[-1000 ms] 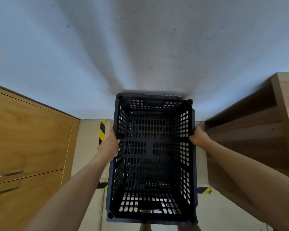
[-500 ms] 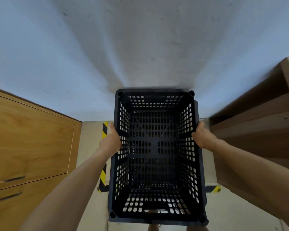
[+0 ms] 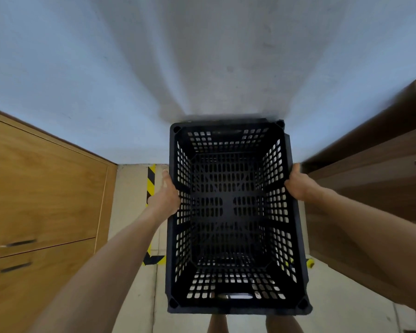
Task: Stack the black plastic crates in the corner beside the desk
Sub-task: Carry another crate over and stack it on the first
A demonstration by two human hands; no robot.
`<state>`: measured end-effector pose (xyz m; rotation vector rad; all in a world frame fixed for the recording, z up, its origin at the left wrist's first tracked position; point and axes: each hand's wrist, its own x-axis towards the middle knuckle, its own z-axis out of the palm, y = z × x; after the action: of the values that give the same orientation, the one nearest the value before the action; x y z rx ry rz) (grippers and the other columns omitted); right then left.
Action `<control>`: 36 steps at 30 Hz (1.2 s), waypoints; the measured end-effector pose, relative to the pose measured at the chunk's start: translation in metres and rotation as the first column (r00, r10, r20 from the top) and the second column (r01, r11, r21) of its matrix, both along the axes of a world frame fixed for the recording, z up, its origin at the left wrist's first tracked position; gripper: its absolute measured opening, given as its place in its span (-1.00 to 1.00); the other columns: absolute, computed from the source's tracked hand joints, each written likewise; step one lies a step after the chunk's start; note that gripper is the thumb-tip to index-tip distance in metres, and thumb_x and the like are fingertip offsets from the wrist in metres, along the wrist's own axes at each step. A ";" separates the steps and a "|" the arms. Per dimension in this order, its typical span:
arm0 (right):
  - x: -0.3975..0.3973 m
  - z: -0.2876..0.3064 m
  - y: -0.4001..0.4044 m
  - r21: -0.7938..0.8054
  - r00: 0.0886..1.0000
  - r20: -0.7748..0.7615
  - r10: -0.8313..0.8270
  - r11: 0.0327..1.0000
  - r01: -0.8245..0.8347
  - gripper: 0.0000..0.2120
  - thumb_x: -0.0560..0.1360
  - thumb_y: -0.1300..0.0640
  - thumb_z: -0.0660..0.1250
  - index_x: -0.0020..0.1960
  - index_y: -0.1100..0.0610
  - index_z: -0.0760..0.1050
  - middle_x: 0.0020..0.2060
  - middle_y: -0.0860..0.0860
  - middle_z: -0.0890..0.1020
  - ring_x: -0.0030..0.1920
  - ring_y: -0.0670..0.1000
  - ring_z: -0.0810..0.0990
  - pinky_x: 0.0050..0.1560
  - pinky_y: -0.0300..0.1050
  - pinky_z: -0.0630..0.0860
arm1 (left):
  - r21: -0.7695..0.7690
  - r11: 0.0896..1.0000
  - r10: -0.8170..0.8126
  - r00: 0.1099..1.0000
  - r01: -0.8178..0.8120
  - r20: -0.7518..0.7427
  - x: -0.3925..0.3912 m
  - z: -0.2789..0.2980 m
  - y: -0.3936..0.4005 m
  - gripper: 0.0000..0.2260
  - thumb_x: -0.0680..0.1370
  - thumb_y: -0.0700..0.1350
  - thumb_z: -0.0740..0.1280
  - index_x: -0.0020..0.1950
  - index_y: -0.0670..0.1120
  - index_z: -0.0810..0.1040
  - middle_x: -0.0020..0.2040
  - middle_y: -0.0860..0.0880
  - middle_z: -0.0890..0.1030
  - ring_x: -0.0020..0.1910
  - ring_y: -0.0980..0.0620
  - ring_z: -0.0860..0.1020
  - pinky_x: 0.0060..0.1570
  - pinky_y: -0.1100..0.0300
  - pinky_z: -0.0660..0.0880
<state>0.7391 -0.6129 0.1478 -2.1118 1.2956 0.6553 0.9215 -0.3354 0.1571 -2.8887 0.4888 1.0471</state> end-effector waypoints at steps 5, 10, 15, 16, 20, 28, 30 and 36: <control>-0.009 0.001 0.004 0.000 0.999 0.040 0.027 1.000 -0.027 -0.58 0.52 0.26 0.19 0.33 0.35 0.23 0.14 0.34 0.52 0.12 0.31 0.52 0.12 0.06 0.45 | 0.067 0.997 -0.023 1.000 0.023 -0.006 0.009 -0.005 0.005 -0.37 0.65 -0.12 0.10 0.58 -0.10 -0.23 -0.06 -0.15 0.57 -0.17 -0.16 0.58 -0.19 0.05 0.39; -0.004 0.006 -0.005 0.100 0.999 -0.002 0.042 0.994 -0.042 -0.53 0.59 0.14 0.22 0.38 0.30 0.13 0.28 0.33 0.45 0.25 0.31 0.47 0.27 0.16 0.43 | 0.048 0.997 -0.053 0.999 0.053 -0.004 0.016 -0.005 0.004 -0.39 0.65 -0.11 0.11 0.58 -0.11 -0.20 -0.15 -0.06 0.47 -0.26 -0.11 0.50 -0.21 0.04 0.42; -0.001 0.003 0.006 0.041 1.000 0.002 0.017 0.999 -0.017 -0.57 0.59 0.12 0.20 0.36 0.28 0.17 0.21 0.30 0.50 0.17 0.28 0.52 0.17 0.13 0.48 | -0.006 0.994 -0.105 0.991 0.106 0.087 0.030 -0.009 0.009 -0.56 0.66 -0.05 0.11 0.49 -0.12 0.05 -0.14 -0.15 0.60 -0.27 -0.15 0.53 -0.24 0.02 0.45; -0.003 0.001 0.011 0.014 1.000 0.021 -0.002 1.000 0.001 -0.57 0.59 0.11 0.19 0.37 0.29 0.19 0.19 0.30 0.51 0.15 0.28 0.53 0.16 0.14 0.48 | -0.039 0.995 -0.087 0.993 0.091 0.077 0.030 -0.010 0.011 -0.60 0.66 -0.05 0.11 0.45 -0.12 0.10 -0.12 -0.16 0.61 -0.25 -0.16 0.55 -0.21 -0.01 0.50; -0.008 0.000 0.015 -0.006 0.999 0.037 0.005 1.000 -0.004 -0.58 0.59 0.07 0.20 0.35 0.26 0.21 0.21 0.31 0.50 0.17 0.28 0.51 0.22 0.19 0.47 | -0.083 0.995 -0.059 0.998 0.058 -0.012 0.024 -0.008 0.021 -0.62 0.66 -0.07 0.11 0.43 -0.14 0.11 -0.07 -0.22 0.62 -0.21 -0.17 0.56 -0.16 -0.03 0.54; -0.013 0.003 -0.001 -0.055 0.999 0.005 0.043 0.998 -0.042 -0.69 0.62 0.08 0.14 0.28 0.20 0.20 0.18 0.33 0.51 0.12 0.33 0.53 0.10 0.18 0.50 | -0.105 0.994 -0.048 0.998 0.043 -0.047 0.004 -0.008 0.010 -0.47 0.65 -0.10 0.14 0.56 -0.17 0.01 0.28 -0.32 0.49 0.20 -0.28 0.52 0.03 0.02 0.41; -0.017 0.001 0.000 -0.068 0.999 0.022 0.024 0.997 -0.022 -0.69 0.62 0.08 0.14 0.29 0.20 0.20 0.17 0.33 0.52 0.11 0.34 0.53 0.06 0.14 0.48 | -0.107 0.993 -0.062 0.997 0.056 -0.053 0.005 -0.009 0.012 -0.47 0.64 -0.09 0.15 0.55 -0.16 0.02 0.27 -0.32 0.50 0.17 -0.30 0.53 0.09 -0.04 0.44; -0.024 -0.002 0.011 -0.034 1.000 0.018 -0.019 0.999 0.019 -0.65 0.63 0.07 0.14 0.33 0.20 0.17 0.18 0.35 0.51 0.12 0.34 0.52 0.03 0.11 0.43 | -0.133 0.988 -0.096 0.991 0.083 -0.095 0.011 -0.009 0.017 -0.61 0.67 -0.08 0.11 0.44 -0.17 0.12 0.16 -0.27 0.56 -0.13 -0.15 0.50 -0.10 -0.05 0.49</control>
<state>0.7148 -0.6016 0.1454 -2.1249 1.3244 0.6093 0.9326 -0.3185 0.1477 -2.9008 0.7100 1.1944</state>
